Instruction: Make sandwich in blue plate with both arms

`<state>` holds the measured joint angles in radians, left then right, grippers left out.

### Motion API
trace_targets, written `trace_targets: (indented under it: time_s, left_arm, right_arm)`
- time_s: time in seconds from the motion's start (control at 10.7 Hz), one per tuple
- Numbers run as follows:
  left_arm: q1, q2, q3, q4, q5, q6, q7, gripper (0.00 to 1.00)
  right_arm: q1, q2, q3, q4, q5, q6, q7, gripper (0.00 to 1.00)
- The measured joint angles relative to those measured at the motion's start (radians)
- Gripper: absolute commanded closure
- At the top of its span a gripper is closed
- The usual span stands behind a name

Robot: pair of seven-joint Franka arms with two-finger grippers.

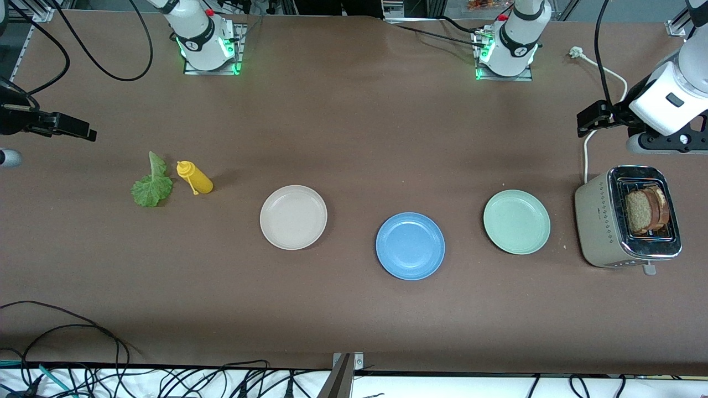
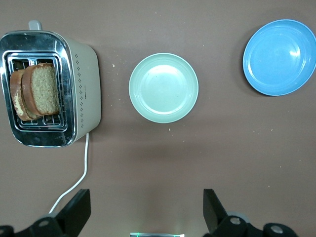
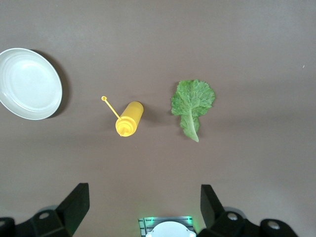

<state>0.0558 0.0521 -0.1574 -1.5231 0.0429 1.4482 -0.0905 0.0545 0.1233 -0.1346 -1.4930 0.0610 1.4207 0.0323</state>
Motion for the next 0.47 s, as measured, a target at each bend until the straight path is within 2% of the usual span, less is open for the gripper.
trace_targets:
  time_s: [0.47]
  left_arm:
    - [0.000,0.000,-0.002,0.000,0.000,0.000,0.000,0.00]
  right_arm:
    - [0.000,0.000,-0.007,0.000,0.000,0.000,-0.004,0.00]
